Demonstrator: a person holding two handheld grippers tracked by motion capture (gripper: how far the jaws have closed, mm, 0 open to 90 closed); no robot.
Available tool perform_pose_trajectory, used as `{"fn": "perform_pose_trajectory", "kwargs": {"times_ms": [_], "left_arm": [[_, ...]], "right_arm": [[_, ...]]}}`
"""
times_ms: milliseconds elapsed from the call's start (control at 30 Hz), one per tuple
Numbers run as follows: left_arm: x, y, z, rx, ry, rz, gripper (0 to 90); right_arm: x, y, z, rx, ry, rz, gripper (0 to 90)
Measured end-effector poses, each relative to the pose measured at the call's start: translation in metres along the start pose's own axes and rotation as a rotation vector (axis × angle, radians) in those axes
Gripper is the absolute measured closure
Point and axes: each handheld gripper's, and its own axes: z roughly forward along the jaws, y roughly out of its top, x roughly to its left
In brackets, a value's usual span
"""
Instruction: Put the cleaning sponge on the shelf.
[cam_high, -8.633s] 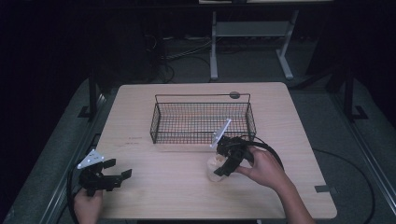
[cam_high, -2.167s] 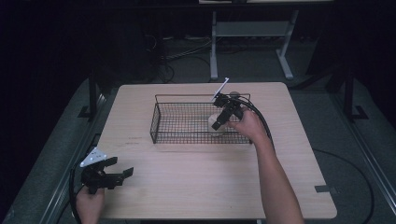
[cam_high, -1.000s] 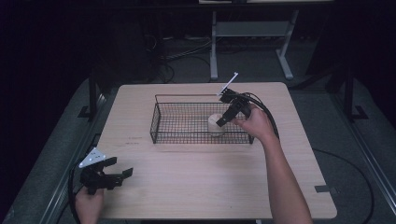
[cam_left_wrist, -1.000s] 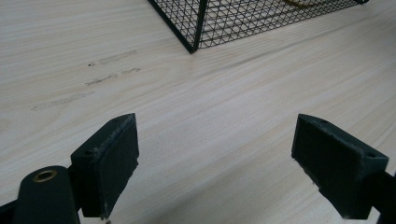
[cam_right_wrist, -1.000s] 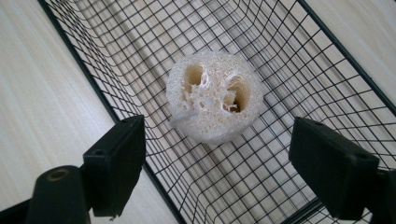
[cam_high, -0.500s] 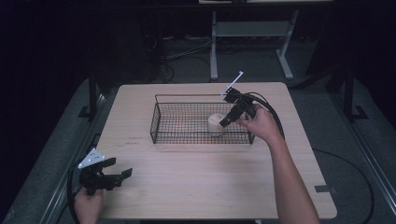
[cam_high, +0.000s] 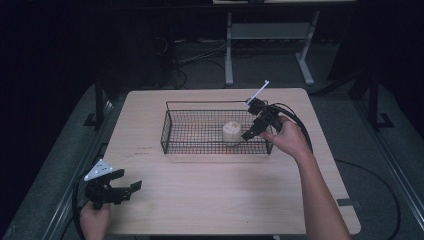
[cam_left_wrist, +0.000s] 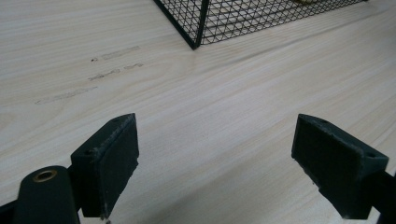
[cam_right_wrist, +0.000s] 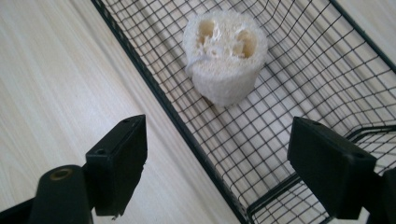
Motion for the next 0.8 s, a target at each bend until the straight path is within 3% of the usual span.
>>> {"fn": "perform_pose_trajectory", "kwargs": {"times_ms": [800], "left_arm": [[-0.001, 0.0, 0.002, 0.008, -0.001, 0.003, 13.6]], "right_arm": [[0.01, -0.04, -0.008, -0.01, -0.002, -0.008, 19.2]]}}
